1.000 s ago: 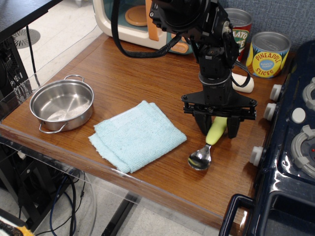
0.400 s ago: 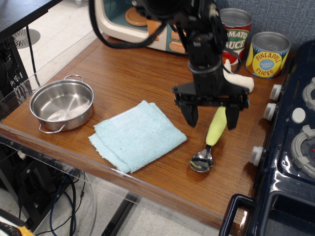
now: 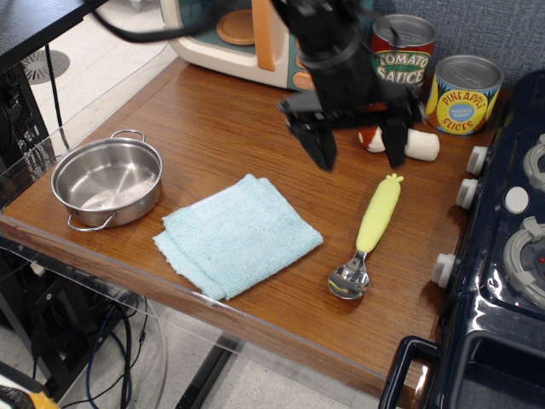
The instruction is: PICK UP THE SPOON AND PUT ANOTHER SIDE OF THE TABLE
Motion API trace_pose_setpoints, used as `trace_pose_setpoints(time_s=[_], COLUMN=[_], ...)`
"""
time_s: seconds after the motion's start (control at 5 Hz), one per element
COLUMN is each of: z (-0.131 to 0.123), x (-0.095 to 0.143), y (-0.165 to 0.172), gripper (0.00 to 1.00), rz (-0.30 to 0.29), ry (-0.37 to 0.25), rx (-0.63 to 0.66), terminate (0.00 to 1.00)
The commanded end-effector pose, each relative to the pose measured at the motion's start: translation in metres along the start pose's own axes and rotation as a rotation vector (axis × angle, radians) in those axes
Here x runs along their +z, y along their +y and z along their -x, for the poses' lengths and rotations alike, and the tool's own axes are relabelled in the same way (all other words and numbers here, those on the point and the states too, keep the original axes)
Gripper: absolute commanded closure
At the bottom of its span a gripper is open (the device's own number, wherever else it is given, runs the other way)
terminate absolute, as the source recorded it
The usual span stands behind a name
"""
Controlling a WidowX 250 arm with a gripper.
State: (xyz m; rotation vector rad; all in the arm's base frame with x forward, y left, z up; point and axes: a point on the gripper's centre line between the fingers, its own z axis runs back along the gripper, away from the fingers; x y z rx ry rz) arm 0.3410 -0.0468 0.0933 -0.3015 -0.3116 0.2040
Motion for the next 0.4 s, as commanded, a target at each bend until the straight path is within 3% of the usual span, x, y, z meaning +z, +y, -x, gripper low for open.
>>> trace_pose_setpoints(time_s=[0.0,0.2], z=[-0.0027,-0.0027], x=[0.0192,0.0192], y=[0.0124,0.0124], gripper=[0.00,0.00], rz=[0.016,0.016], ry=[-0.046,-0.046], rx=[-0.019,-0.019], terminate=[0.00,1.00])
